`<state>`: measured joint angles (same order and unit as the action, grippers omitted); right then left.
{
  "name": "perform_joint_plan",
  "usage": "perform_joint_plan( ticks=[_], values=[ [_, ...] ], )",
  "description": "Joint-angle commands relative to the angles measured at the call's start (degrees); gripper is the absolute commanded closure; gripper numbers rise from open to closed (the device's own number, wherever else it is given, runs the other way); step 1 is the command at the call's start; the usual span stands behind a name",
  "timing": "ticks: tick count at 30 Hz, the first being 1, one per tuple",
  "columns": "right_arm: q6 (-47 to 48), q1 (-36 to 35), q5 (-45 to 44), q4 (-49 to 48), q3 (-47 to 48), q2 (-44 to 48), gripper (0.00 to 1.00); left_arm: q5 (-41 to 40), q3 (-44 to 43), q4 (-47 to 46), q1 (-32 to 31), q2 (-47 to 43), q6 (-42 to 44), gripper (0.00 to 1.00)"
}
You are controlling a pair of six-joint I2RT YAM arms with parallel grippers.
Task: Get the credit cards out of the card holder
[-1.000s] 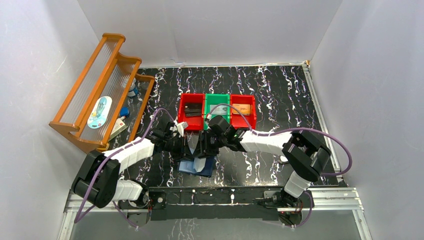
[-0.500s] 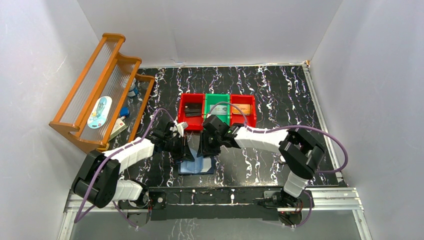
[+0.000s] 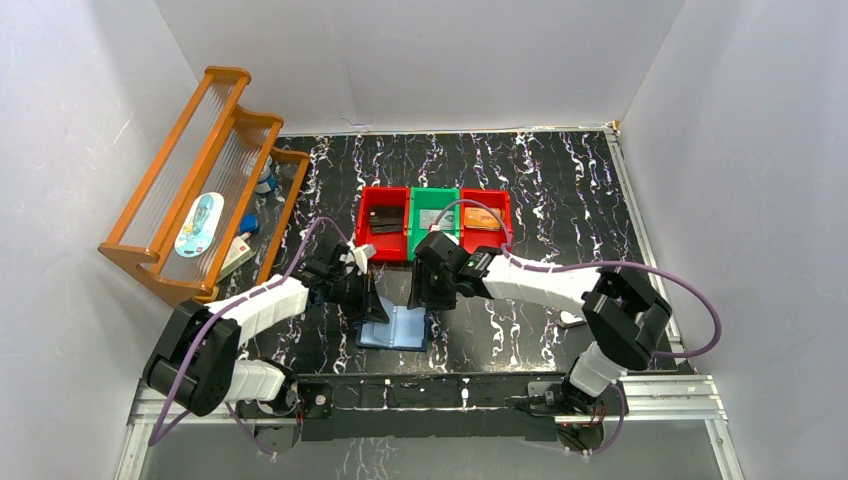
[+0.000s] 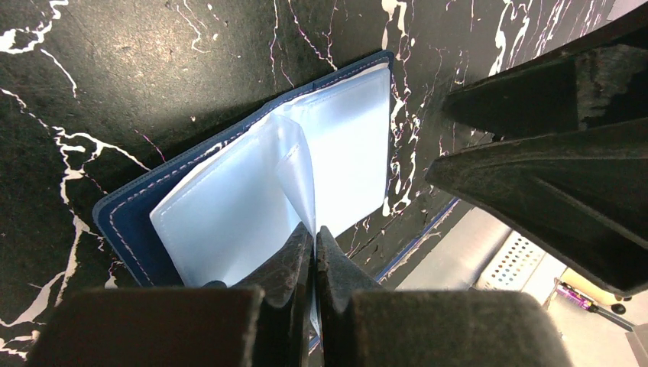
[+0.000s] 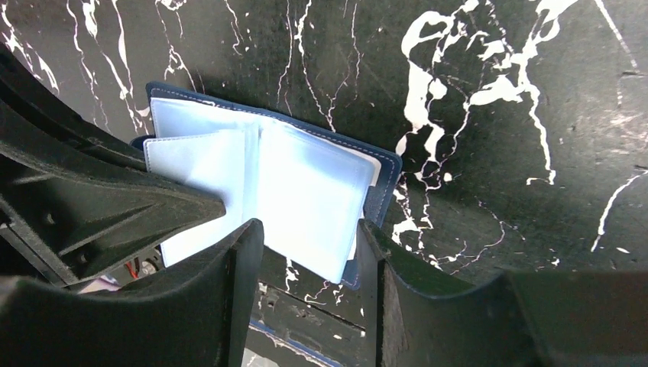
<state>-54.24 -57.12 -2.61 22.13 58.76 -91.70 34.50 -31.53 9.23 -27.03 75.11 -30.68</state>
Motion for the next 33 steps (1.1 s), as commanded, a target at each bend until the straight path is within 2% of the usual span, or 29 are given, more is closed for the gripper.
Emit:
perform_joint_plan(
  ticks=[1, 5, 17, 24, 33],
  values=[
    [-1.8, -0.2, 3.8, -5.7, -2.1, 0.8, 0.43, 0.9, 0.4, 0.9, -0.2, -1.7, -0.1, 1.00],
    [-3.1, -0.2, 6.9, -7.8, -3.2, -1.4, 0.43, 0.9, 0.6, 1.0, -0.2, -1.9, -0.1, 1.00],
    [-4.2, -0.2, 9.1, -8.8, -4.2, -4.0, 0.43, 0.7, 0.8, 1.0, -0.2, -1.5, 0.0, 1.00],
    [-2.1, -0.2, 10.7, -14.8, -4.5, -1.1, 0.61, 1.0, 0.7, 1.0, -0.2, -1.5, -0.1, 1.00],
    [-3.7, 0.0, 17.0, -25.3, -7.1, -0.3, 0.59, 1.0, 0.6, 1.0, -0.2, -1.6, -0.2, 1.00]
  ],
)
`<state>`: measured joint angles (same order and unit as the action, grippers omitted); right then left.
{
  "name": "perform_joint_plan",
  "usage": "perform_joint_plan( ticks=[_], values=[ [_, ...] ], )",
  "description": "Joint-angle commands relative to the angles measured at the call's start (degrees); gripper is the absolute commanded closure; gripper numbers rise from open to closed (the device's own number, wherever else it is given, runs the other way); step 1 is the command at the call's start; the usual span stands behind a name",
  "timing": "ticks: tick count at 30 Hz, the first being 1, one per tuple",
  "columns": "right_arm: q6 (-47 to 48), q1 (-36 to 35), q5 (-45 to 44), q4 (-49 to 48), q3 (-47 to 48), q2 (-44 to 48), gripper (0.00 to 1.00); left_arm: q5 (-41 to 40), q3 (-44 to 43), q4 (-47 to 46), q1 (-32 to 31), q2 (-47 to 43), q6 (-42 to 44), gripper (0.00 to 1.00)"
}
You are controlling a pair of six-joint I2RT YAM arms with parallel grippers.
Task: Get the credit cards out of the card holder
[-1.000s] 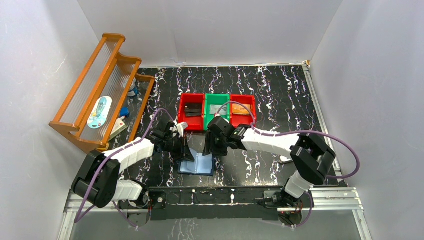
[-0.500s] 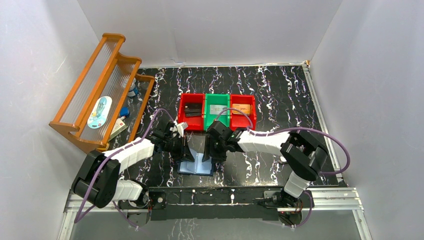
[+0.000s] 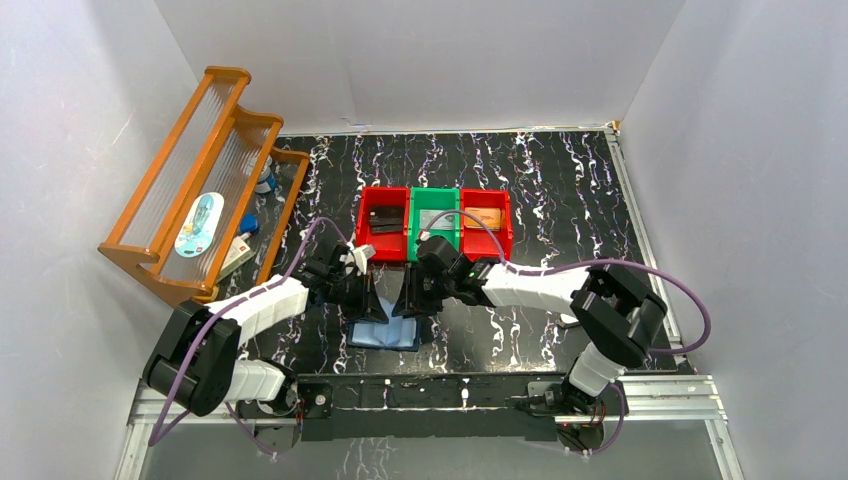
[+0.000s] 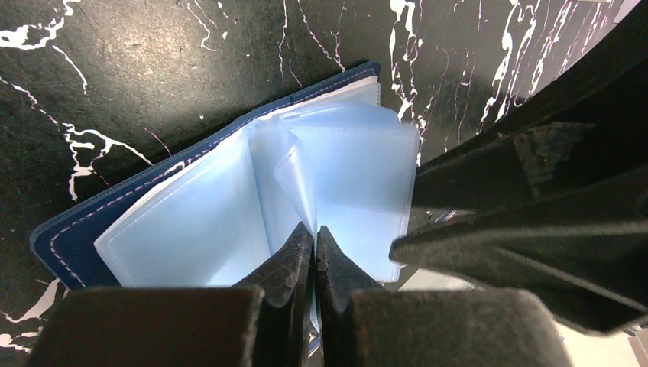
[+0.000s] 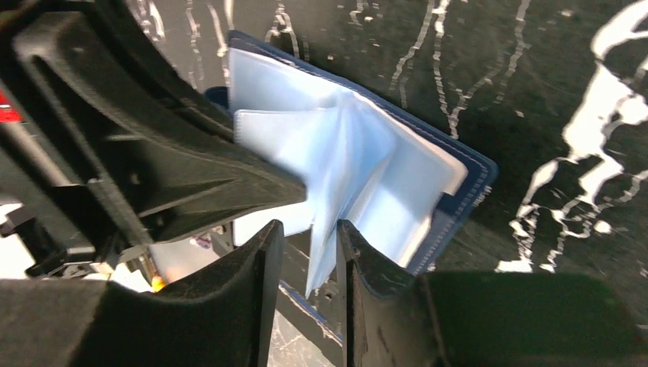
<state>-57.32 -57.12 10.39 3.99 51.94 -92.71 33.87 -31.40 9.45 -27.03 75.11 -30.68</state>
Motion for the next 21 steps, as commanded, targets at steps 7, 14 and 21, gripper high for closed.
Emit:
perform_joint_plan(
  ticks=[7, 14, 21],
  values=[
    [-2.3, 0.3, 6.5, -7.7, 1.1, -2.6, 0.56, 1.5, 0.6, 0.7, -0.2, -1.6, -0.2, 1.00],
    [-2.5, 0.4, 4.7, -0.8, 4.2, -7.9, 0.58, 1.3, 1.1, 0.7, -0.2, -1.9, -0.1, 1.00],
    [-0.2, 0.6, -5.0, 8.2, 5.0, -3.7, 0.93, -1.3, -0.5, 3.5, -0.2, -3.5, 1.0, 0.83]
  ],
)
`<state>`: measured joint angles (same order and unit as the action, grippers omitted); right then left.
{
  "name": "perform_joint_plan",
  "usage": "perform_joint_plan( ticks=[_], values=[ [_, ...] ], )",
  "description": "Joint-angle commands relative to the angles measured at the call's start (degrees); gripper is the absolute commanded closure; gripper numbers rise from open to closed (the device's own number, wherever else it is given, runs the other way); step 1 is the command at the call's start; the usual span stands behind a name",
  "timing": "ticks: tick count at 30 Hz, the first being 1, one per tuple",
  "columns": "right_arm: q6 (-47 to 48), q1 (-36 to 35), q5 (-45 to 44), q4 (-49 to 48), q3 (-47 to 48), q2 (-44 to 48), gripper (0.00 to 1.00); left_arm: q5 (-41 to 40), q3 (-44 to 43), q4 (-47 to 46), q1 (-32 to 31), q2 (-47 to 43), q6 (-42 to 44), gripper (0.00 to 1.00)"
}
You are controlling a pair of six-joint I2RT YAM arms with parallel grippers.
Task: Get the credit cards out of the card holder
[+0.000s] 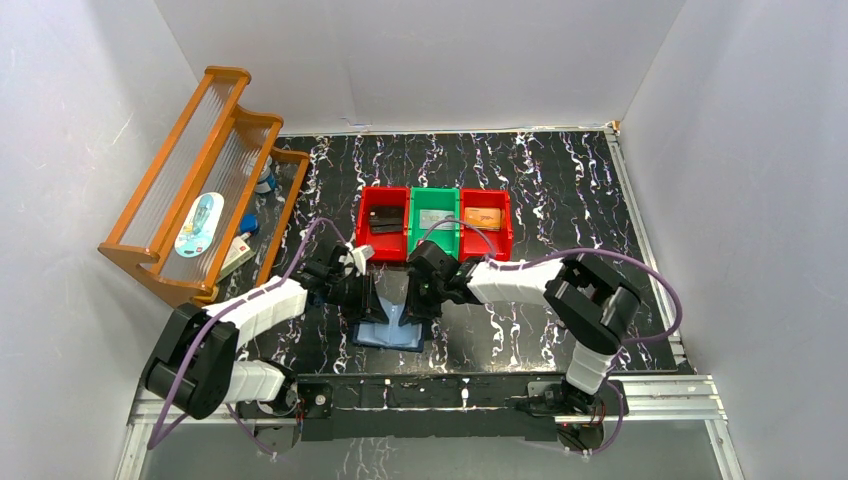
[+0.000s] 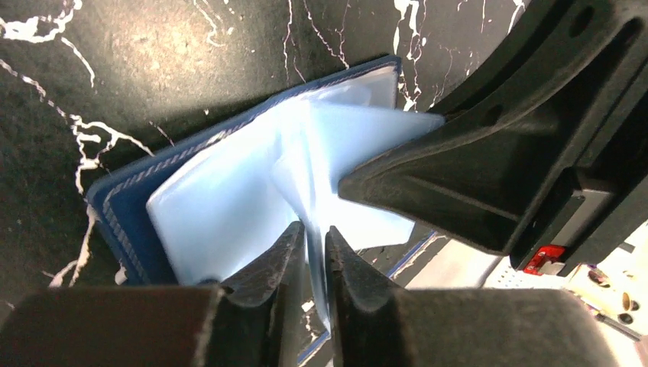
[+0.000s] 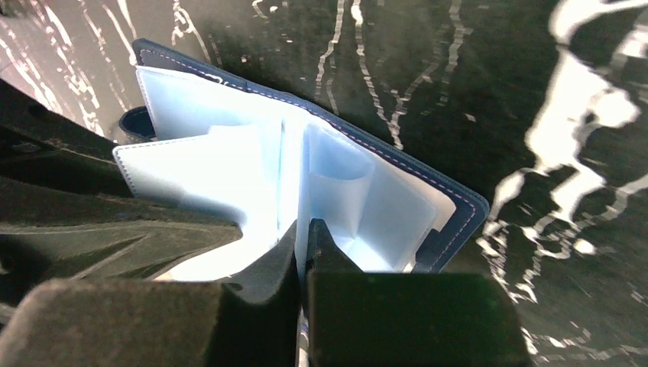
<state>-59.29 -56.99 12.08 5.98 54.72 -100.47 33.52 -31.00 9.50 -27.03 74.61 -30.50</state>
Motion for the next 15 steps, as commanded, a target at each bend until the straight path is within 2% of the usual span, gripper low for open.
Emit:
perform_joint_plan(
  ticks=[1, 4, 7, 13, 15],
  values=[
    [1.9, 0.6, -7.4, 6.8, 1.8, 4.6, 0.94, -2.1, -1.5, 4.7, -0.2, -3.4, 1.5, 0.77],
    [1.7, 0.6, -8.5, 7.1, 0.3, 6.1, 0.93, -6.0, -4.0, 9.3, -0.2, -4.3, 3.1, 0.66],
    [1.6, 0.8, -7.9, 5.5, -0.9, 6.5, 0.90, -7.8, -4.4, 10.9, -0.2, -4.8, 3.5, 0.60],
    [2.4, 0.7, -6.3, 5.0, 0.2, 5.9, 0.82, -7.8, -3.0, 9.0, -0.3, -1.5, 3.3, 0.56],
    [2.9, 0.7, -6.6, 6.0, 1.0, 6.3, 0.75, -8.0, -3.3, 9.0, -0.3, -0.2, 3.4, 0.55]
  ],
)
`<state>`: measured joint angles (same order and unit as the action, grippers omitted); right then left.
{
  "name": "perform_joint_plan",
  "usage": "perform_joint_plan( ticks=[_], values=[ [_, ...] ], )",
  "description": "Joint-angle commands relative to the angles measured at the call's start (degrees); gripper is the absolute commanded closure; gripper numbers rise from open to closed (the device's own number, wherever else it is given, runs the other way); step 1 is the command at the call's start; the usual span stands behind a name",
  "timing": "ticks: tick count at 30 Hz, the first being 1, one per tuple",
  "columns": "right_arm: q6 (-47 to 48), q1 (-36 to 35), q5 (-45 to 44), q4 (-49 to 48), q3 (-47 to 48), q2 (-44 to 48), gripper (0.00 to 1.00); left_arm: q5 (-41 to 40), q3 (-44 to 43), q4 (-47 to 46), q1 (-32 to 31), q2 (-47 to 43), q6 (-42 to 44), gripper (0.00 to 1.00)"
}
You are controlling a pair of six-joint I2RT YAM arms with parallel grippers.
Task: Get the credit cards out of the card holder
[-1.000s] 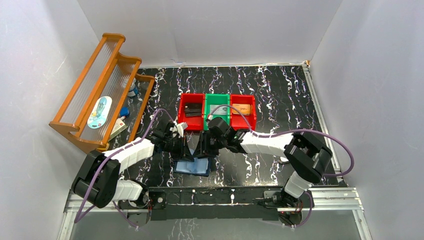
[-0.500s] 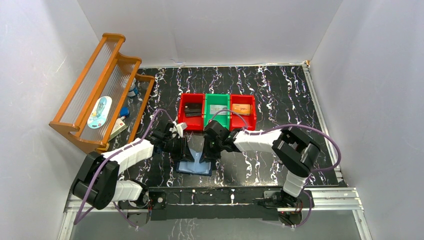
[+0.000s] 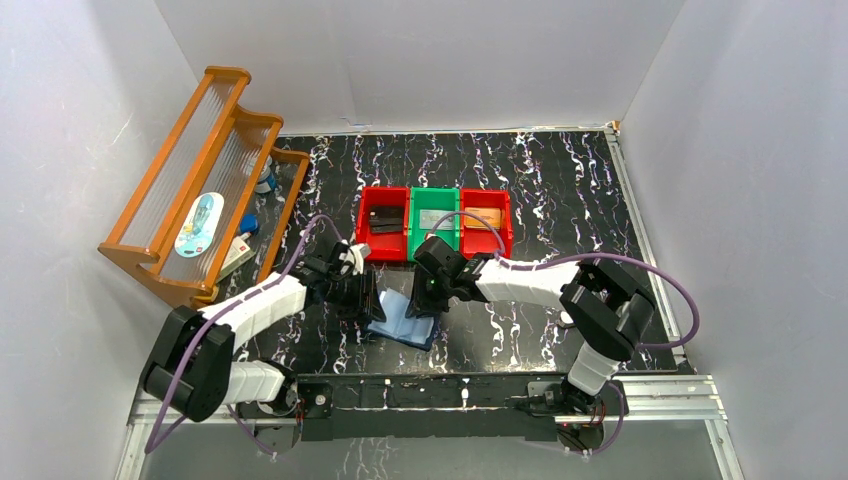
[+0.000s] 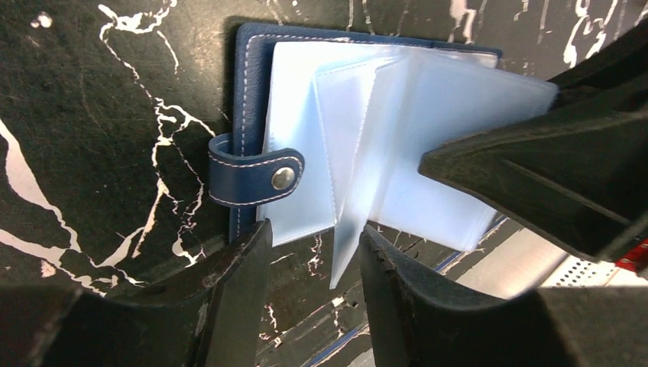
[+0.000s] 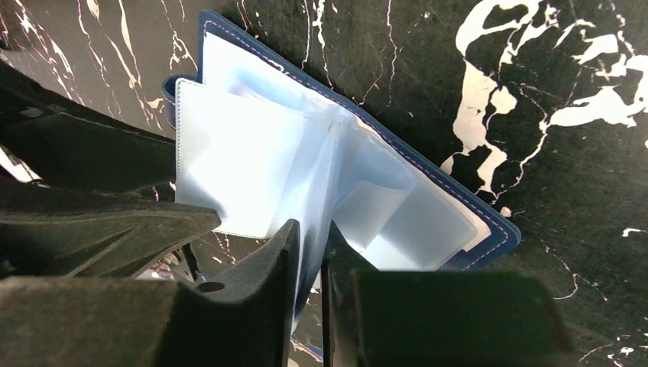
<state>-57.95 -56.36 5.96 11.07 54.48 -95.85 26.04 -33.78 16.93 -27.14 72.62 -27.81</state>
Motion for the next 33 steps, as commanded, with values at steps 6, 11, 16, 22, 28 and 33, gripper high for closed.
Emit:
perform_joint_plan(
  ticks=[6, 11, 16, 22, 28, 33],
  values=[
    [0.2, 0.1, -4.5, 6.9, 2.3, 4.6, 0.51, -0.6, -0.5, 1.0, -0.7, 4.2, 0.9, 0.56],
    [-2.1, 0.1, -5.8, 8.3, 0.3, 7.1, 0.43, -0.6, 0.3, 0.9, -0.9, 3.9, 0.8, 0.59],
    [-3.9, 0.1, -5.3, 6.3, -2.3, 7.7, 0.40, -0.1, 0.0, 0.8, -1.1, 4.4, 0.9, 0.63],
    [-4.5, 0.1, -3.6, 6.0, -2.0, 5.3, 0.40, 0.5, 0.1, 0.8, -1.3, 4.5, 1.1, 0.66],
    [-4.5, 0.1, -2.2, 3.0, -2.9, 4.1, 0.42, 1.0, 0.0, 0.7, -1.5, 4.7, 1.4, 0.68],
    [-5.4, 0.1, -1.9, 3.0, -3.0, 2.8, 0.40, 1.4, 0.2, 0.6, -1.7, 5.0, 1.5, 0.69]
  ],
)
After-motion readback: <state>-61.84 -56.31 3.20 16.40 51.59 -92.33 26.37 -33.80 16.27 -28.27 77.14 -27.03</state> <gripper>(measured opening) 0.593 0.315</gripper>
